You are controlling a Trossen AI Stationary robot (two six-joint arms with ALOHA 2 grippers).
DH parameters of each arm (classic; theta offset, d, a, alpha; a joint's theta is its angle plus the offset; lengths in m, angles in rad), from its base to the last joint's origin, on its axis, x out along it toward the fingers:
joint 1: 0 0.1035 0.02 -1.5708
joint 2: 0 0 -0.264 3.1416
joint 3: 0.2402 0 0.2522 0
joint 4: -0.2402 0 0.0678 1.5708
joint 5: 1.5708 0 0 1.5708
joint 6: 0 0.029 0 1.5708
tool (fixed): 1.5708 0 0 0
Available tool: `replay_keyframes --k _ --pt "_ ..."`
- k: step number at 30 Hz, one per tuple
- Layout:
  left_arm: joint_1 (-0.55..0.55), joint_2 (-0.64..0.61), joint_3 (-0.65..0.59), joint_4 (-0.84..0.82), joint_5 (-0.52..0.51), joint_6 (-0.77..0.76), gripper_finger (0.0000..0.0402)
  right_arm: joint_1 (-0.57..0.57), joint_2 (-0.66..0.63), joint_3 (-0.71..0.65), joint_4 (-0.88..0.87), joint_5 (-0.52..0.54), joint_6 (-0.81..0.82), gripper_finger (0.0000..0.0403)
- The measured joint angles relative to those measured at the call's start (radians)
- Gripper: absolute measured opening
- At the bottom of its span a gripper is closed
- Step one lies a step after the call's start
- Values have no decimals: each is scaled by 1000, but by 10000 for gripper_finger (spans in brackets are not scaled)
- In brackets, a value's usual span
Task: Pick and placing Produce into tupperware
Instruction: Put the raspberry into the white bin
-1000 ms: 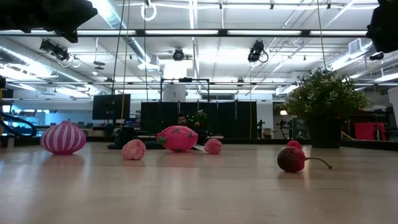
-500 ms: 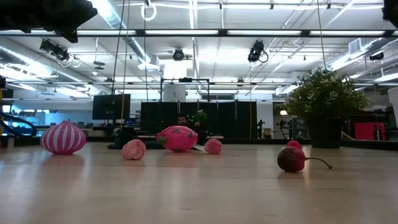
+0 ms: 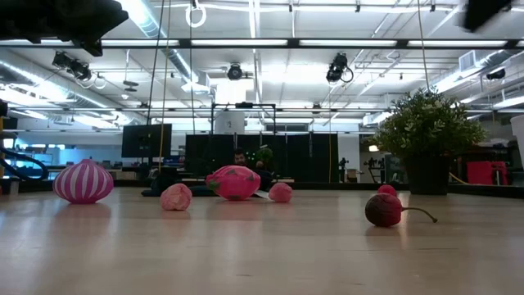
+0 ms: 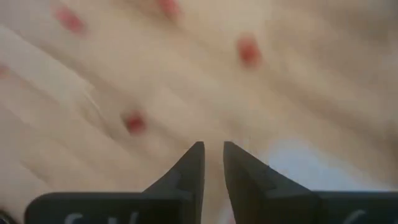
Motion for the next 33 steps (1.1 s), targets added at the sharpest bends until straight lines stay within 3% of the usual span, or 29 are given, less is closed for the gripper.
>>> replay_keyframes --k 2,6,11,19,26,33 --pt "0 0 0 0 0 0 107 -8 0 1 76 97 -173 64" --pt "0 0 0 0 0 2 107 -36 0 0 208 130 -510 61" --pt "0 0 0 2 0 2 107 -113 0 0 244 135 -705 59" --pt "0 0 0 3 0 2 107 -294 0 -2 245 0 -785 66" --pt "0 0 0 3 0 2 107 -433 0 -29 250 -150 -860 111" --pt "0 0 0 3 0 1 107 -508 2 -108 250 -186 -704 168"
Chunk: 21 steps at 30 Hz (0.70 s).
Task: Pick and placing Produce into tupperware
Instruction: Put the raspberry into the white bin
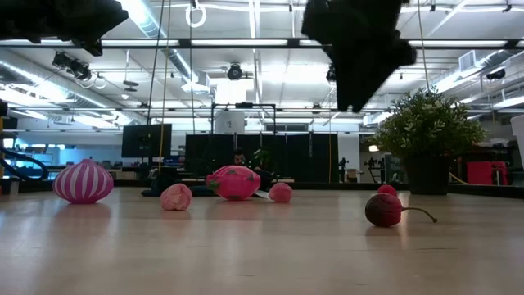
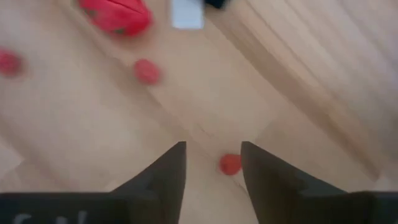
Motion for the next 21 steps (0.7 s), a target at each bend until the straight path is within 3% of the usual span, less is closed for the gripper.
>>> replay_keyframes --k 6,15,21 --pt "0 0 0 -1 0 -27 107 -10 0 -149 65 -59 238 200" --pt "0 0 0 -1 0 -34 107 7 0 -332 238 -58 274 203" --pt "0 0 0 -1 0 -34 107 7 0 -391 290 2 307 202"
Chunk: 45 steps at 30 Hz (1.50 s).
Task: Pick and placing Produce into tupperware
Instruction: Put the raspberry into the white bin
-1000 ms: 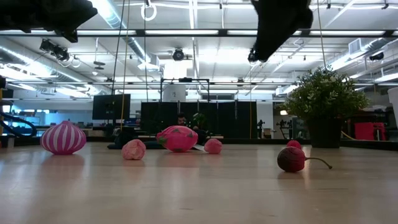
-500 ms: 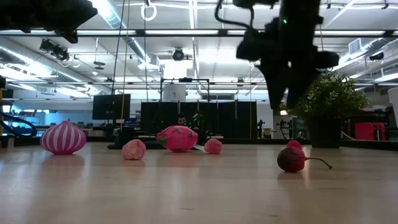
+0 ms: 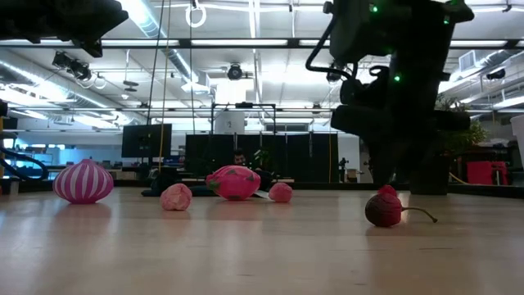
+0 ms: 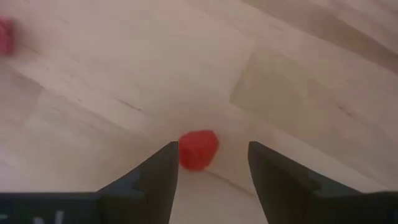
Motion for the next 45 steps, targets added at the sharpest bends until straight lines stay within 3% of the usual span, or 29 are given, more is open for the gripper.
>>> replay_keyframes --k 20,33,38,45 --pt "0 0 0 0 0 8 107 1 -2 -107 201 8 35 186" --pt "0 0 0 0 0 8 107 2 -3 -115 230 8 32 122" --pt "0 0 0 0 0 9 107 0 2 -80 231 -5 14 120" --pt "0 0 0 0 0 9 107 7 2 70 226 -67 -123 125"
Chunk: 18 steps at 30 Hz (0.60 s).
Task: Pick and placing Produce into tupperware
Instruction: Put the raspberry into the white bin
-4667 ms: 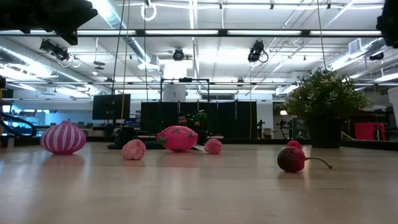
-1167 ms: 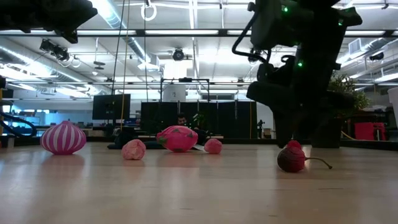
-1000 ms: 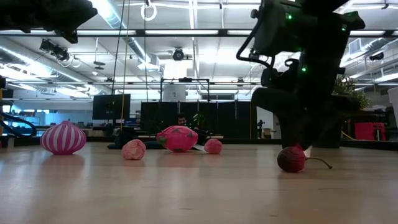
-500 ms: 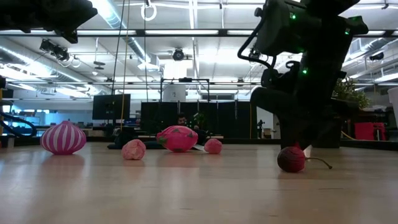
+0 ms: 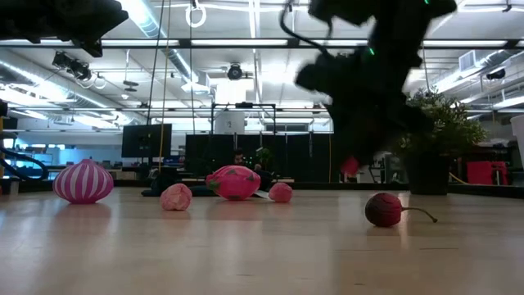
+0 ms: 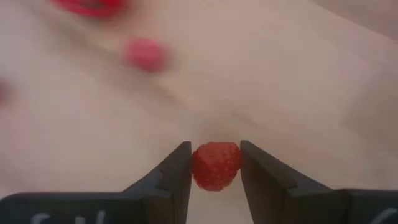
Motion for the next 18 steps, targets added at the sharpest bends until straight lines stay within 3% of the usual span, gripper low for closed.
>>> replay_keyframes --k 9,18 --pt "0 0 0 -9 0 -1 107 90 -1 269 -235 -87 -22 122" --pt "0 0 0 -17 0 -5 107 270 -1 475 -683 -281 315 122"
